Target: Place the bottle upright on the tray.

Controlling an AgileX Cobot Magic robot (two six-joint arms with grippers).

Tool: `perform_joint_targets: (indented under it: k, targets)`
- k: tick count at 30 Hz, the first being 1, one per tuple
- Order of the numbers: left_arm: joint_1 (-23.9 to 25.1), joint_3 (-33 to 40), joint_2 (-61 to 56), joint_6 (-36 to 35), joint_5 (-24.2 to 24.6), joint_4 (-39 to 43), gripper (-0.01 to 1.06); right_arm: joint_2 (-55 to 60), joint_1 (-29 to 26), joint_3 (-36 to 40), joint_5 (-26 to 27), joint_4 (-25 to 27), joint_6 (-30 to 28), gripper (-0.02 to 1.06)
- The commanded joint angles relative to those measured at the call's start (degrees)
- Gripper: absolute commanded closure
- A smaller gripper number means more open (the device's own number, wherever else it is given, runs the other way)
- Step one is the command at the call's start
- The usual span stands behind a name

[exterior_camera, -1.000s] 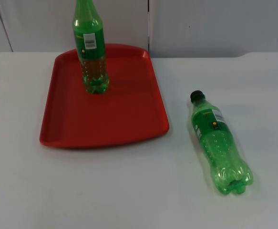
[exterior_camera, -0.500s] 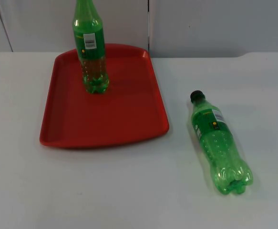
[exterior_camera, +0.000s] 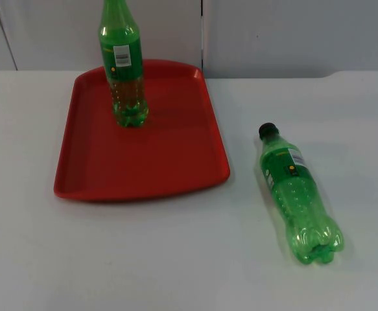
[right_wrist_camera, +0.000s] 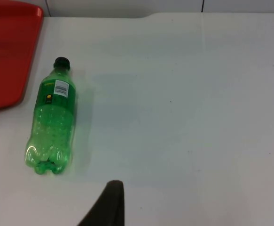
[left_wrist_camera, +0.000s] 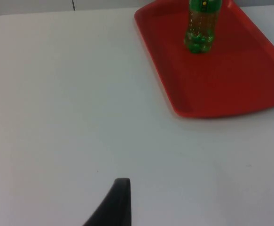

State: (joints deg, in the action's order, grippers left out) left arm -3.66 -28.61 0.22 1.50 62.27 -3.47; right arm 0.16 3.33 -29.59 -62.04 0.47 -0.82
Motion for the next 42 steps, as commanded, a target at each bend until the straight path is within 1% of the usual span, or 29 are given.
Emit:
perform_joint_targets:
  k: [1,5,7,9,12,13,16,19,20,24,25,28,30,31,32,35,36,37,40,41,42]
  targets:
    - [-0.3,0.2,-0.2,-0.5,-0.7,-0.5,0.00,-0.2,-0.4,-0.2,0.6,-0.2,-0.2,0.00]
    - [-0.3,0.2,-0.2,-0.5,-0.7,-0.5,0.00,0.0,-0.4,-1.6,2.0,0.0,-0.2,0.00]
    - [-0.3,0.2,-0.2,-0.5,-0.7,-0.5,0.00,4.5,-0.4,-4.2,3.5,0.0,-0.2,0.00]
    - [-0.3,0.2,-0.2,-0.5,-0.7,-0.5,0.00,6.5,-0.4,-5.2,4.0,0.0,-0.2,0.00]
    - [-0.3,0.2,-0.2,-0.5,-0.7,-0.5,0.00,15.5,-0.4,-9.3,4.0,0.5,-0.2,0.00]
    - [-0.3,0.2,-0.2,-0.5,-0.7,-0.5,0.00,15.5,-0.4,-9.3,4.0,0.5,-0.2,0.00]
    - [-0.3,0.2,-0.2,-0.5,-0.7,-0.5,0.00,25.4,-0.4,-13.5,4.5,2.1,-0.2,0.00]
    - [-0.3,0.2,-0.2,-0.5,-0.7,-0.5,0.00,35.4,-0.3,-18.5,4.6,3.5,-2.0,0.00]
    - [-0.3,0.2,-0.2,-0.5,-0.7,-0.5,0.00,35.4,-0.3,-18.5,4.6,3.5,-2.0,0.00]
    - [-0.3,0.2,-0.2,-0.5,-0.7,-0.5,0.00,48.3,-0.3,-25.3,4.9,5.7,-2.0,0.00]
    - [-0.3,0.2,-0.2,-0.5,-0.7,-0.5,0.00,48.3,-0.3,-25.3,4.9,5.7,-2.0,0.00]
    - [-0.3,0.2,-0.2,-0.5,-0.7,-0.5,0.00,59.4,-0.3,-30.8,4.9,7.8,-3.7,0.00]
    - [-0.3,0.2,-0.2,-0.5,-0.7,-0.5,0.00,65.2,-0.1,-34.3,4.3,8.1,-4.3,0.00]
    - [-0.3,0.2,-0.2,-0.5,-0.7,-0.5,0.00,65.2,-0.1,-34.3,4.3,8.1,-4.3,0.00]
    - [-0.3,0.2,-0.2,-0.5,-0.7,-0.5,0.00,68.2,0.1,-36.3,3.7,8.2,-4.4,0.00]
    - [-0.3,0.2,-0.2,-0.5,-0.7,-0.5,0.00,76.1,2.1,-42.0,3.2,8.3,-4.6,0.00]
    - [-0.3,0.2,-0.2,-0.5,-0.7,-0.5,0.00,76.1,2.1,-42.0,3.2,8.3,-4.6,0.00]
    - [-0.3,0.2,-0.2,-0.5,-0.7,-0.5,0.00,78.6,3.2,-44.0,3.1,8.0,-4.6,0.00]
    - [-0.3,0.2,-0.2,-0.5,-0.7,-0.5,0.00,85.9,7.2,-50.1,1.4,5.4,-2.5,0.00]
    - [-0.3,0.2,-0.2,-0.5,-0.7,-0.5,0.00,85.9,7.2,-50.1,1.4,5.4,-2.5,0.00]
    - [-0.3,0.2,-0.2,-0.5,-0.7,-0.5,0.00,88.5,8.8,-52.4,0.4,4.1,-1.7,0.00]
